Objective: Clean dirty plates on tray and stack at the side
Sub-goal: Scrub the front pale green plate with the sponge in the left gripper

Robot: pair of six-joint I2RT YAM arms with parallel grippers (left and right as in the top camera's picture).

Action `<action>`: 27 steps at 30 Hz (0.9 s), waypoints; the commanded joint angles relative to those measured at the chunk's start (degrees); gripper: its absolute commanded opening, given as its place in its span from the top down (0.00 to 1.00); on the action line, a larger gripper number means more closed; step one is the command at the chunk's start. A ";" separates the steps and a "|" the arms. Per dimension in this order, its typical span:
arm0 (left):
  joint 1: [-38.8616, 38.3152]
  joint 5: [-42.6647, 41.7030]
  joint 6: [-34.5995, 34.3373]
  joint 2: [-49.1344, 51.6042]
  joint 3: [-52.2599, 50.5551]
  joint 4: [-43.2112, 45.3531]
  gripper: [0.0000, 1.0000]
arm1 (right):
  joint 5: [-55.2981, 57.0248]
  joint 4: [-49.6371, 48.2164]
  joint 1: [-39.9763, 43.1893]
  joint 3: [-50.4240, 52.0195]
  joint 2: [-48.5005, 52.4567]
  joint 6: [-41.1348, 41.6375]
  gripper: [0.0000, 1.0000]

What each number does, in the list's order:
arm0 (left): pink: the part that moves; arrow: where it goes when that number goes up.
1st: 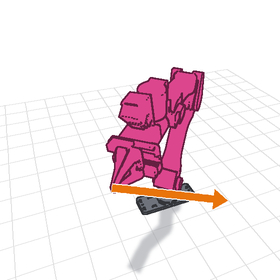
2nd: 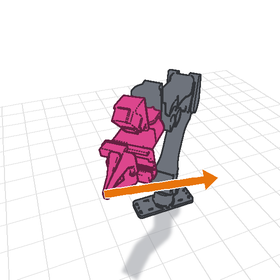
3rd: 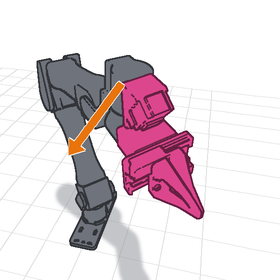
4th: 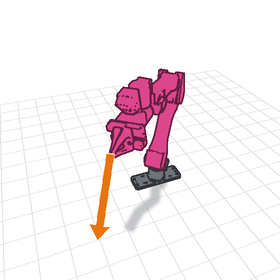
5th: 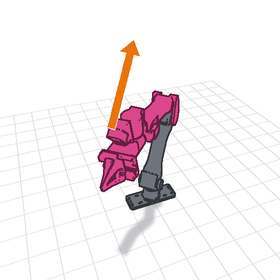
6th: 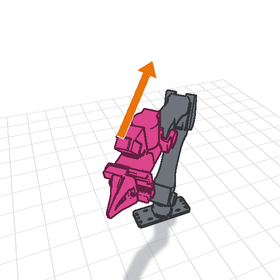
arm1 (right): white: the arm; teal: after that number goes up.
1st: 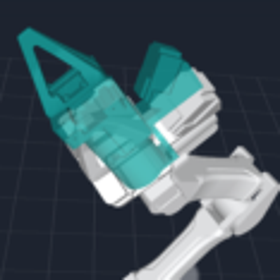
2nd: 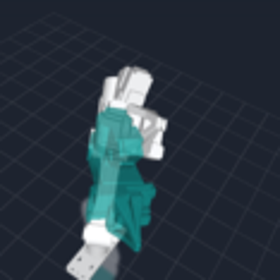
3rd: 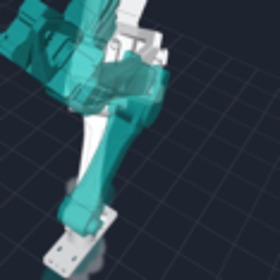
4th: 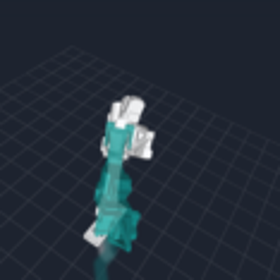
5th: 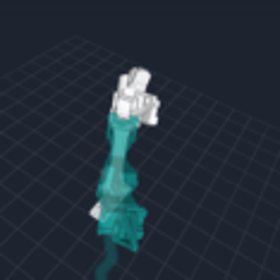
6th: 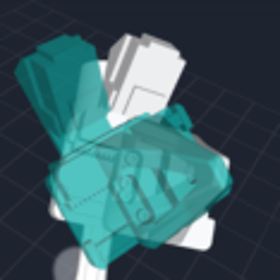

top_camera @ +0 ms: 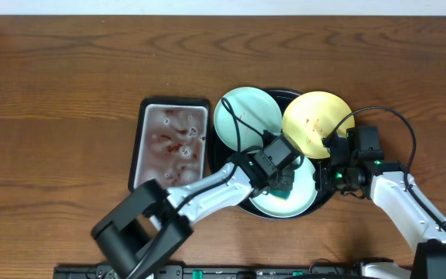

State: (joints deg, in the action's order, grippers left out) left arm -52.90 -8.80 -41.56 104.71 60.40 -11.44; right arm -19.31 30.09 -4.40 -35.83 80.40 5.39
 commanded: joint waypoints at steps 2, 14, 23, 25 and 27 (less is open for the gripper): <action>1.22 2.16 2.82 1.29 -0.26 -2.67 0.93 | 0.15 -0.02 0.17 -1.01 0.24 -0.07 0.99; 7.34 6.60 10.73 -17.09 -0.26 -15.72 0.92 | 0.13 -0.09 0.17 -1.01 0.24 -0.09 0.99; 22.03 6.82 11.98 -23.04 -0.37 -24.52 0.93 | 0.50 -0.07 0.17 -1.57 -4.00 -0.74 0.99; 25.46 5.73 14.08 -23.04 -0.96 -24.52 0.93 | 1.86 -0.09 0.17 -1.66 -6.40 -0.74 0.99; 31.06 4.70 15.98 -22.82 -1.64 -24.55 0.93 | 4.76 0.11 -0.15 -1.66 -10.14 -0.68 0.99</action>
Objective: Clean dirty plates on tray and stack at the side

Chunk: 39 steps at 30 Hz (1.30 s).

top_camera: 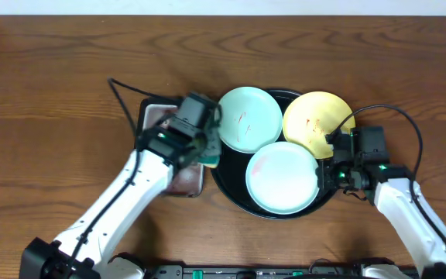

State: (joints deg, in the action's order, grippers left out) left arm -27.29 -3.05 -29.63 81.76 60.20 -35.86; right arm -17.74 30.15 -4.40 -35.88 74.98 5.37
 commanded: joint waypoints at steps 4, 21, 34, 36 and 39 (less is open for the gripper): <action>12.07 -1.42 6.19 0.90 -2.56 -0.09 0.93 | 9.29 0.07 -2.01 -1.62 -9.18 0.17 0.99; 19.41 -1.42 8.20 8.94 -5.62 2.21 0.93 | 51.67 -0.72 -25.05 -3.91 -19.96 -0.17 0.99; 19.41 -1.44 8.17 10.23 -5.62 2.51 0.93 | 78.93 -2.69 -46.07 -9.25 -18.97 -11.43 0.99; 19.41 -1.44 8.17 10.23 -5.62 2.51 0.93 | 81.44 -4.00 -48.37 -9.25 -18.38 -14.56 0.99; 19.41 -1.42 8.17 10.23 -5.62 2.49 0.93 | 86.77 -6.71 -51.17 -9.22 -16.83 -17.14 0.99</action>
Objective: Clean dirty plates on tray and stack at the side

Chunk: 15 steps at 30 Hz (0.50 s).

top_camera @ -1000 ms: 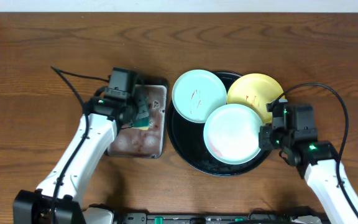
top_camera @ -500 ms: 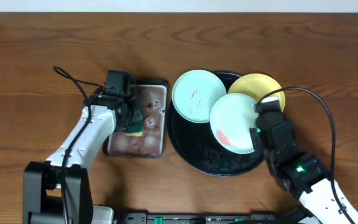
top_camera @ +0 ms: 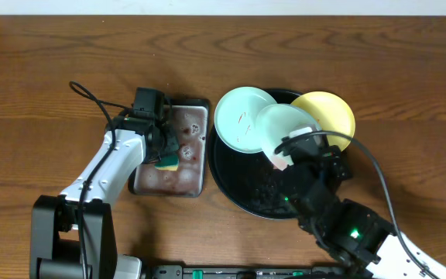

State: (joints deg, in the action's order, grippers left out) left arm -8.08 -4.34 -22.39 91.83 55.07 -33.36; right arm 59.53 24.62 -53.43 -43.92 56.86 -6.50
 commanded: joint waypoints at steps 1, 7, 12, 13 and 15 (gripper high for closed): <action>0.17 -0.13 0.94 0.15 -0.48 0.00 0.93 | 10.49 -2.01 -2.69 -1.18 1.97 -6.34 0.99; 0.20 -0.13 0.94 0.15 -0.48 0.00 0.93 | 11.85 -4.31 -3.26 -1.18 5.77 -7.28 0.99; 0.17 -0.13 0.94 0.15 -0.48 0.00 0.93 | 10.88 -5.77 -2.38 -1.18 6.91 -2.29 0.99; 0.20 -0.15 0.94 0.15 -0.48 0.00 0.93 | 9.42 -5.73 -1.42 -1.18 6.91 0.24 0.99; 0.17 -0.13 0.94 0.15 -0.48 -0.02 0.93 | 5.84 -5.44 0.96 -1.18 6.91 3.93 0.99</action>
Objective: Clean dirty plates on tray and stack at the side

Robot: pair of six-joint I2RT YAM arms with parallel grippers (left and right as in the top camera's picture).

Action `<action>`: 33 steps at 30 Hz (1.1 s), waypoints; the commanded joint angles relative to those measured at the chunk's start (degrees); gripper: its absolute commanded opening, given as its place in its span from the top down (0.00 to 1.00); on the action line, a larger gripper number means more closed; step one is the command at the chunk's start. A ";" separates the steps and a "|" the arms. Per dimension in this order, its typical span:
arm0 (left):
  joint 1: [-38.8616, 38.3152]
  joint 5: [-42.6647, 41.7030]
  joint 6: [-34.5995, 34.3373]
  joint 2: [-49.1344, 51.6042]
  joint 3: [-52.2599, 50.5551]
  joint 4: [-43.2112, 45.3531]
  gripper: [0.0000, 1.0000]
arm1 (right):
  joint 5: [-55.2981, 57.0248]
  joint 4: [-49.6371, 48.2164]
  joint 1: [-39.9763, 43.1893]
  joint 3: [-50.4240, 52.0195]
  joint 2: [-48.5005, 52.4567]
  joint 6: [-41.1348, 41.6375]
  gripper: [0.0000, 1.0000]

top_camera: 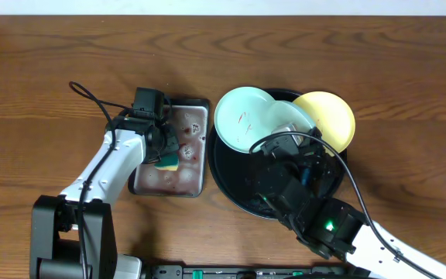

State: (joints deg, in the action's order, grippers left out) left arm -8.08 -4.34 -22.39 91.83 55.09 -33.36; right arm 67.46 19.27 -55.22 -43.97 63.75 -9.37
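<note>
A round black tray (235, 182) carries a mint plate (238, 116) with red smears at its back left. A yellow plate (333, 116) leans on its back right rim. My right gripper (283, 144) is raised close to the overhead camera, shut on a pale clean-looking plate (283, 120) that it holds tilted above the tray; the arm hides much of this plate. My left gripper (164, 155) is over the rectangular pan, shut on a green and yellow sponge (167, 163).
The rectangular metal pan (195, 105) of reddish dirty water lies left of the black tray. My right arm covers the tray's front right part. Bare wooden table (68, 62) surrounds everything.
My right arm has shifted slightly left with the pale plate, and now covers more of it. The left arm and sponge have not moved.
First my left gripper pressed the sponge on the pale plate in the tray while the right gripper stood at the tray's right rim. Then the sponge was at the pan's edge, the plate wiped. Later the sponge was over the pan and my right gripper held the plate up.
</note>
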 commanded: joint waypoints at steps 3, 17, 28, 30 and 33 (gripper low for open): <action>0.20 -0.15 0.94 0.15 -0.50 -0.02 0.93 | -8.37 0.50 7.65 -1.14 0.00 10.95 0.99; 0.17 -0.13 0.94 0.15 -0.50 -0.02 0.92 | -52.81 7.80 57.16 -1.14 0.07 36.89 0.99; 0.17 -0.15 0.94 0.15 -0.50 0.00 0.92 | -59.49 9.66 84.94 -1.11 7.39 45.16 0.99; 0.17 -0.13 0.94 0.15 -0.50 -0.02 0.92 | -59.04 9.22 86.73 -1.11 9.81 45.16 0.99; 0.17 -0.13 0.94 0.15 -0.50 -0.02 0.92 | -59.87 6.99 87.97 -1.11 13.57 45.05 0.99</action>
State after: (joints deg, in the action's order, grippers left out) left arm -8.08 -4.36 -22.22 91.83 55.05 -33.23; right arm 9.41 27.81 31.51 -44.18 74.37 34.00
